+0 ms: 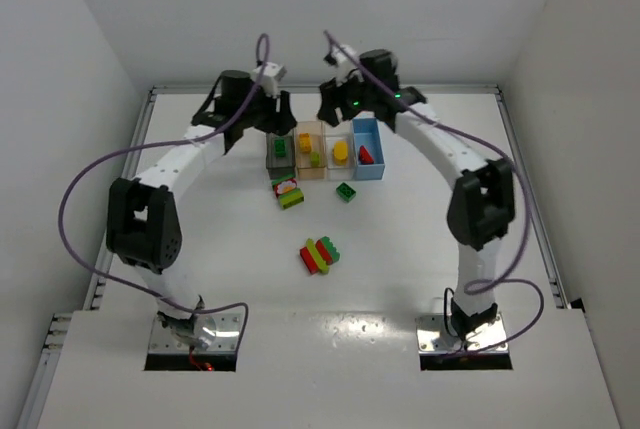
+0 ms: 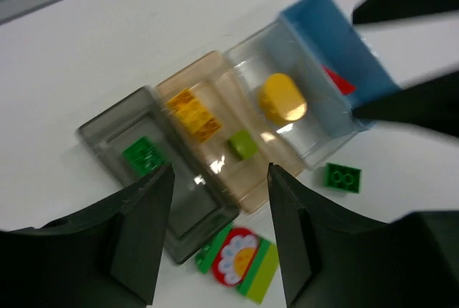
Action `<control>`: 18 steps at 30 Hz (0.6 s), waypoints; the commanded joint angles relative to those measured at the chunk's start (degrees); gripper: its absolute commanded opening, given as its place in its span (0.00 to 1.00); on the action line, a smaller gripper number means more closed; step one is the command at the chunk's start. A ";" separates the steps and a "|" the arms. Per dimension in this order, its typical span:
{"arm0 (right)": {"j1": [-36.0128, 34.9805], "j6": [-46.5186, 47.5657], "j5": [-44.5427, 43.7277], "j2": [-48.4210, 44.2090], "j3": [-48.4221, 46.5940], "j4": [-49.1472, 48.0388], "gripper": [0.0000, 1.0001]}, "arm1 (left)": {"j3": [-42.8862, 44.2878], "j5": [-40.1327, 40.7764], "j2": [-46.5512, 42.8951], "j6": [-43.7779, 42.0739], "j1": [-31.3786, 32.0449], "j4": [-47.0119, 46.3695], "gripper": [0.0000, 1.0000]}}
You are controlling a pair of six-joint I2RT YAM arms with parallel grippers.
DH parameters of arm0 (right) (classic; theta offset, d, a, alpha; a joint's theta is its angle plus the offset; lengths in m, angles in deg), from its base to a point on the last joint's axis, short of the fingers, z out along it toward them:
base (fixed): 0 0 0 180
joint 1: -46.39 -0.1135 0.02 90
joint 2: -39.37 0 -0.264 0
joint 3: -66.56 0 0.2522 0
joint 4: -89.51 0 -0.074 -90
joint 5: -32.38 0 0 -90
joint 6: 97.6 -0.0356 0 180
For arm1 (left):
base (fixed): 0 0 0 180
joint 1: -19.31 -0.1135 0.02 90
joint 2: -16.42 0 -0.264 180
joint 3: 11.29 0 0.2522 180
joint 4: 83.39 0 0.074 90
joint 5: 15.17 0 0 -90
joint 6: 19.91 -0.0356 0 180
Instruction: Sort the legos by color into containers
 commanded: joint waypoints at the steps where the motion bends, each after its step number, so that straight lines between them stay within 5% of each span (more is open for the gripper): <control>1: 5.81 2.39 -9.72 -11.64 6.27 -2.59 0.61 | 5.79 2.94 3.26 -0.70 5.64 -0.99 0.60; 9: 14.60 2.40 -11.41 -25.80 21.14 -1.54 0.61 | 13.27 20.87 12.83 7.21 14.26 3.47 0.38; 18: 18.38 2.40 -10.88 -29.85 25.81 -0.39 0.61 | 26.72 27.91 23.21 14.88 16.90 10.25 0.39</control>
